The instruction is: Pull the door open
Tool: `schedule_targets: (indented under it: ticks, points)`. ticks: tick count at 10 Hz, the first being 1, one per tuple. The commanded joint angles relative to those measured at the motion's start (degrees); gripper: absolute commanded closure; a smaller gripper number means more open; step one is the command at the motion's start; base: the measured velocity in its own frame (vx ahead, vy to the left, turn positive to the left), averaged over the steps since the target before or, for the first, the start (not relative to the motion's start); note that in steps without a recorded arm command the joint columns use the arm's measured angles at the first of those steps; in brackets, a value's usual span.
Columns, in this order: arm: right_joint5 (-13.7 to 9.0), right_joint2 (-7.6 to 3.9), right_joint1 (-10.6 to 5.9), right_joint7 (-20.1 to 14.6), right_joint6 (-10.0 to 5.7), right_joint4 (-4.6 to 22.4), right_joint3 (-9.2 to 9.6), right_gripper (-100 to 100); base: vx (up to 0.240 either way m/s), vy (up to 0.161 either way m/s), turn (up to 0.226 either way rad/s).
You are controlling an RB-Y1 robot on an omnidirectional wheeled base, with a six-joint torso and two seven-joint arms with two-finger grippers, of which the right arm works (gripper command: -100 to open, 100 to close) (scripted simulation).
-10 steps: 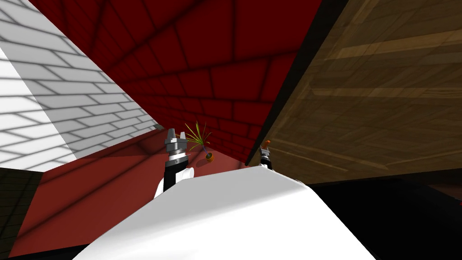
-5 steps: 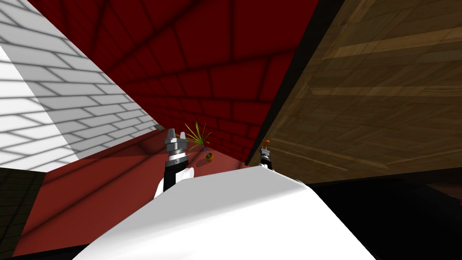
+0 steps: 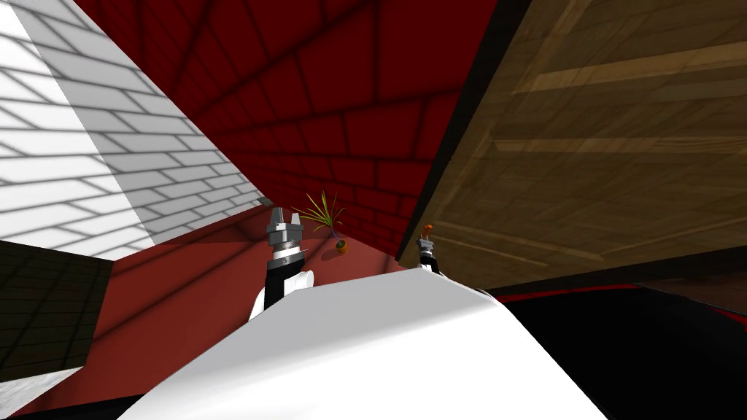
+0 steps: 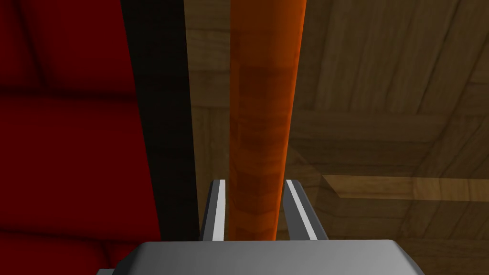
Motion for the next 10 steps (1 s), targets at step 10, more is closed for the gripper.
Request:
schedule_targets:
  ticks: [10]
  points:
    - [3.41, -2.31, 1.03, -4.28, 0.60, -2.80, 6.63, 100, -0.209, -0.009, 0.059]
